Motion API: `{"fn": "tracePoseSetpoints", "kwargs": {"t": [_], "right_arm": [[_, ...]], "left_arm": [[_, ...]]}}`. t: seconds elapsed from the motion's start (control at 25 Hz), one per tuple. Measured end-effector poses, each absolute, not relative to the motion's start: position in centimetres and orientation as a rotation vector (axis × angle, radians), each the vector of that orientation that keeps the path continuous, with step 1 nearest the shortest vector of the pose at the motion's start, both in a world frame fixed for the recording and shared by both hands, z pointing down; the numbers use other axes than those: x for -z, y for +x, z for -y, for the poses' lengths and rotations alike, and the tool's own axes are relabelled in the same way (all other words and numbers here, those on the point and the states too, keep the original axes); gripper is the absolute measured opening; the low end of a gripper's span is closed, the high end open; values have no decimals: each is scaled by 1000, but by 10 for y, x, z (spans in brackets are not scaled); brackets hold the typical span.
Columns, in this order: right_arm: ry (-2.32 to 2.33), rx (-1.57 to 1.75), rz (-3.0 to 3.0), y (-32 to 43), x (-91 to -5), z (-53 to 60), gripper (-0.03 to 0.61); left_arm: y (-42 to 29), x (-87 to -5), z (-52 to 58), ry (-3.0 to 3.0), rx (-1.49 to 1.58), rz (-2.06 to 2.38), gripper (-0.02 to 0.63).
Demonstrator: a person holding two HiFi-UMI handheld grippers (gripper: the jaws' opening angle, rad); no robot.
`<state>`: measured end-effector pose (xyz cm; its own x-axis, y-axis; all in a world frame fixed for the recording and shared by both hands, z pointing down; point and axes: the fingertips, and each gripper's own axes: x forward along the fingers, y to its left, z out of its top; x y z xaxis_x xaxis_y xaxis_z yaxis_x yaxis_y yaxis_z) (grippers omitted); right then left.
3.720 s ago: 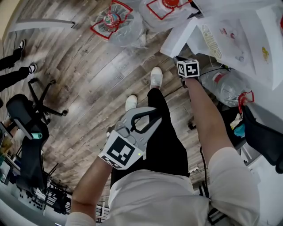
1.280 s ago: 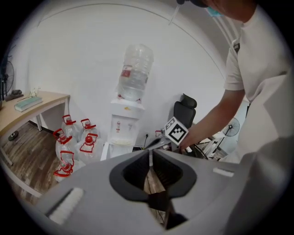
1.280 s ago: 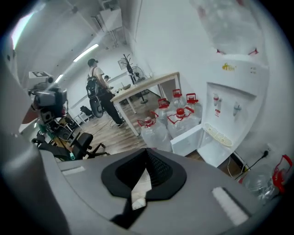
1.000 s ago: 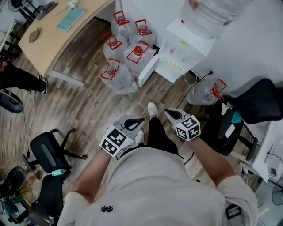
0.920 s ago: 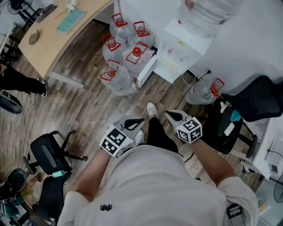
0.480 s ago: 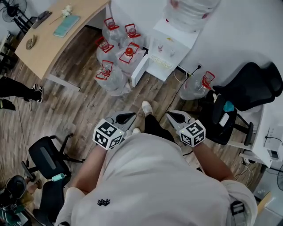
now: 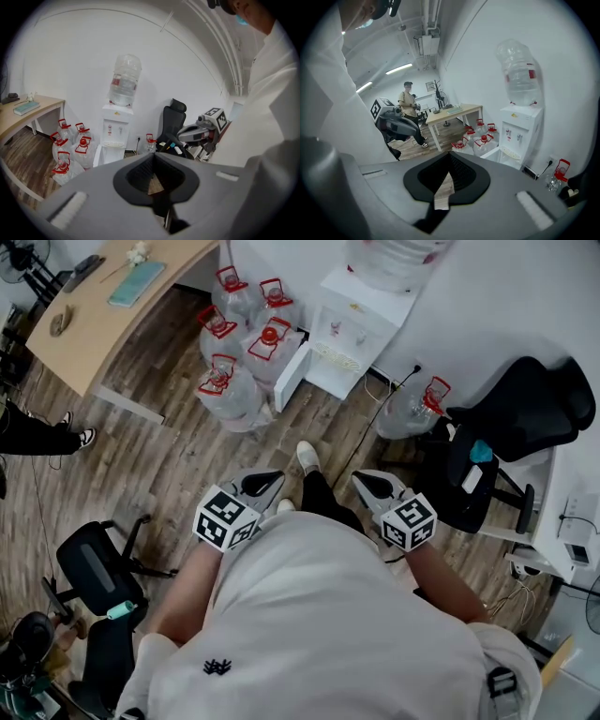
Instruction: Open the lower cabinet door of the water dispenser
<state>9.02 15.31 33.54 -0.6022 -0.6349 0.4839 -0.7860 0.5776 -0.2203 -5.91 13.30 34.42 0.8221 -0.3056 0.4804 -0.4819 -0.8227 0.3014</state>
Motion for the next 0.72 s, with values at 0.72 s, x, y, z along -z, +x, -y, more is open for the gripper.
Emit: {"fn": "tracePoseSetpoints", "kwargs": {"t": [0.72], "right_arm": [[1126, -558, 2473, 75, -330, -150, 0]], "left_arm": [[-72, -347, -134, 2582, -570, 611, 57]]}}
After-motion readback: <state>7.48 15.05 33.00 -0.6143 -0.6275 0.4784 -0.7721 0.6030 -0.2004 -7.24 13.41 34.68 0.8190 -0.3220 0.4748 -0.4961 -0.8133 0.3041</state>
